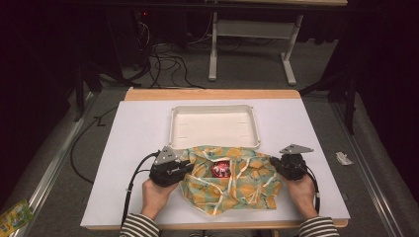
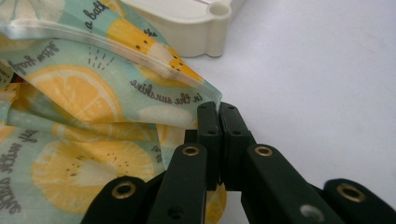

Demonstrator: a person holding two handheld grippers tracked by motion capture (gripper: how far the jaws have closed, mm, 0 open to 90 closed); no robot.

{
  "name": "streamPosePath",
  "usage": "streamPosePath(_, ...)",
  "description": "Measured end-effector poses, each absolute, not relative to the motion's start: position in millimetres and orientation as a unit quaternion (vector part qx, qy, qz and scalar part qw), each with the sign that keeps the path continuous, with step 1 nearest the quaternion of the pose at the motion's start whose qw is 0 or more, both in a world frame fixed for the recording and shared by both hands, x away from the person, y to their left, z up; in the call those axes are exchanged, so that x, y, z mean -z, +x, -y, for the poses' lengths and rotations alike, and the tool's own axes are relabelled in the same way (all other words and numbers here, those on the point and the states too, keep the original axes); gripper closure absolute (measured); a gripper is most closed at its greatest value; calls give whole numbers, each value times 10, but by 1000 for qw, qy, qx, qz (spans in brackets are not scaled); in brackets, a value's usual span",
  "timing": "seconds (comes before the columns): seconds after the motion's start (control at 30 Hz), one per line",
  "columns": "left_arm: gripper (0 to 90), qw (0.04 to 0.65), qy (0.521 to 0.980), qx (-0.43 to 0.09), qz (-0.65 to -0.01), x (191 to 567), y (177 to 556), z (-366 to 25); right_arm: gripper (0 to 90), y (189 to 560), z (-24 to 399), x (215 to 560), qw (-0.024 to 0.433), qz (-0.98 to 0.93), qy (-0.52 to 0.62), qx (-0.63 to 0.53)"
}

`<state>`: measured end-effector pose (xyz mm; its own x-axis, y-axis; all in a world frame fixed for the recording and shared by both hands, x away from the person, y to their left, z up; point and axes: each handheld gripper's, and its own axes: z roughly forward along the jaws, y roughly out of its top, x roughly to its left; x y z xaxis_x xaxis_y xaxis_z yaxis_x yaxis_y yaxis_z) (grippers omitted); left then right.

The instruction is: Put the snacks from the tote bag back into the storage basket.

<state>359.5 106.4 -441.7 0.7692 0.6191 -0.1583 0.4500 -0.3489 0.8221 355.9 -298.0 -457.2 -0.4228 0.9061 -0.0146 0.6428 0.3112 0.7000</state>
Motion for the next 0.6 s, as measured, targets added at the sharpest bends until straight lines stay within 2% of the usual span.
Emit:
streamPosePath(0.07,877,466,819,-87,-323,4431,3591,-1040,872,3560,2974,4579,207,-786,490,-315)
streamPosePath(0.17,895,468,819,-84,-322,4424,3595,-1033,771,3550,2961,4581,208,-786,491,-314)
streamPosePath(0.23,897,467,820,-83,-320,4410,3590,-1044,654,3530,2970,4569,209,-783,492,-318)
streamPosePath(0.33,898,466,821,-87,-319,4396,3576,-1070,565,3480,2994,4529,213,-779,490,-328)
streamPosePath(0.43,899,469,819,-89,-319,4377,3569,-1089,508,3346,3006,4432,224,-775,480,-346)
streamPosePath(0.6,899,474,815,-88,-321,4376,3573,-1082,499,3198,3011,4322,238,-774,460,-363)
